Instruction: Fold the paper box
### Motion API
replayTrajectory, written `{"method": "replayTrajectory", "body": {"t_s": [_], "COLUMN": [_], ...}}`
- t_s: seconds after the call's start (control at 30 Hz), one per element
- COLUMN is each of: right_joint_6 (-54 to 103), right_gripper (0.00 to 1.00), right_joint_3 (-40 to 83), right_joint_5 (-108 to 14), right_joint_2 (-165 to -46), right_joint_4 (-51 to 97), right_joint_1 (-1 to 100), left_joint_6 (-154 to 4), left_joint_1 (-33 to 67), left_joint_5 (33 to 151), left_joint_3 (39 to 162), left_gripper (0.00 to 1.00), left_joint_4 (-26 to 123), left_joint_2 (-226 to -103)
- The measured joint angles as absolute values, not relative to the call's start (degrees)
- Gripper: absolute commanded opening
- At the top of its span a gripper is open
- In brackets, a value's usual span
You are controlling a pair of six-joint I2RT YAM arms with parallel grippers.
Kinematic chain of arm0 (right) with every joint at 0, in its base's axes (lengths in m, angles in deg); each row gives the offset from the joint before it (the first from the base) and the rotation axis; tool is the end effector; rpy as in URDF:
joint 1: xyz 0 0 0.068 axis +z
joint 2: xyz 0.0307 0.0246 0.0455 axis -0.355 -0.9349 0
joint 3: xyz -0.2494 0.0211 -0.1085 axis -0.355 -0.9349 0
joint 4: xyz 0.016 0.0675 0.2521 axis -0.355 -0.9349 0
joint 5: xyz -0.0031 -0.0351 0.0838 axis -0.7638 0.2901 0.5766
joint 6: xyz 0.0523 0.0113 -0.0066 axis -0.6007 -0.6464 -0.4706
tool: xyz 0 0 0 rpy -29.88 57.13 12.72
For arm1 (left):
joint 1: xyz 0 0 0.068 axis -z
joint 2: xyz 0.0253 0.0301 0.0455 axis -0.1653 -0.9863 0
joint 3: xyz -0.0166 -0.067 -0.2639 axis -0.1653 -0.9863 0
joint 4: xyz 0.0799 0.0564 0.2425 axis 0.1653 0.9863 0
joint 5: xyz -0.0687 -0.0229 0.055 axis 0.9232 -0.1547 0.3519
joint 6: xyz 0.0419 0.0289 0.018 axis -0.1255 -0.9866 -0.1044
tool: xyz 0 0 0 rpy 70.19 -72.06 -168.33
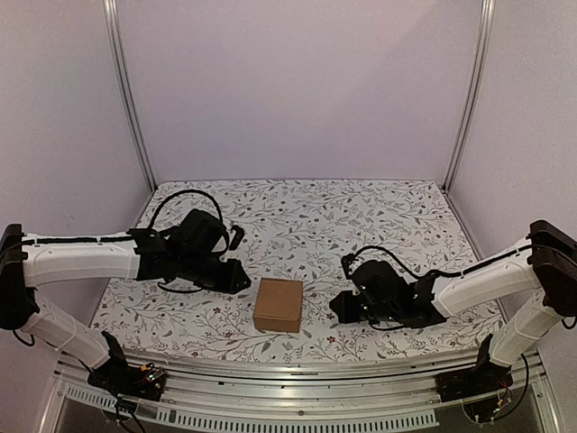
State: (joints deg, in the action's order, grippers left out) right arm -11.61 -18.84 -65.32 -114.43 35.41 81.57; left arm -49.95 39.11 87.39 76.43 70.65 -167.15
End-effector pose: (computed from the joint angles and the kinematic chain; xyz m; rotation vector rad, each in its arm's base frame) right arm 0.1473 0.2500 0.1368 -0.2786 2.3976 0.6868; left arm 0.1815 -0.2097 0.2146 0.3097 2.5764 -0.6877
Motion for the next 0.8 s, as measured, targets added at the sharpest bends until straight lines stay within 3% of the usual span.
{"method": "replayTrajectory", "body": {"t_s": [0.43,0.8], "right_joint_6": [-8.94,-11.48], "right_gripper": [0.00,0.00], "right_joint_3": [-5.70,-1.59], "right_joint_5": [-63.00,-61.25], "right_joint_2": [-117.41,-125.91], "right_joint_4": [29.25,27.35], "right_joint_1": [81.52,81.52], "left_joint_6": [-48.88,-49.38], "left_joint_1": [38.69,38.67], "left_joint_5": [89.03,90.84], "left_joint_3": [75.86,79.03], "left_gripper": [0.00,0.00], "left_joint_4": [69.69,68.48], "left_joint_2": [-175.78,-181.88]}}
